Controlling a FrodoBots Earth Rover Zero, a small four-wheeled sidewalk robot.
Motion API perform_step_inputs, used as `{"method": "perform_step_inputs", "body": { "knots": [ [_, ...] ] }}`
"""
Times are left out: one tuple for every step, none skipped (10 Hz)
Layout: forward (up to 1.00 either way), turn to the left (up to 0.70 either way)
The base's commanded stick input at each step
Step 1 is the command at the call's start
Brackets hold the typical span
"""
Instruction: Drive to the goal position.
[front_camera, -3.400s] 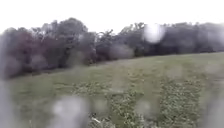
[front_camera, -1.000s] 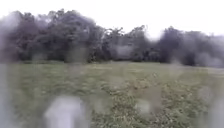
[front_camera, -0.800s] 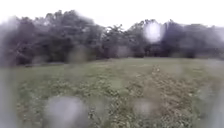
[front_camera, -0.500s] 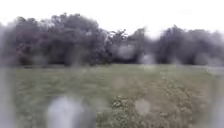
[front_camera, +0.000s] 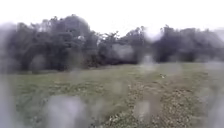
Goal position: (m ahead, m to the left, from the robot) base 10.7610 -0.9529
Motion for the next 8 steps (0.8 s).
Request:
{"method": "perform_step_inputs", "body": {
  "knots": [
    [0.85, -0.31],
    [0.85, 0.0],
    [0.85, 0.0],
    [0.85, 0.0],
    [0.85, 0.0],
    [0.85, 0.0],
    [0.85, 0.0],
    [0.85, 0.0]
  ]
}}
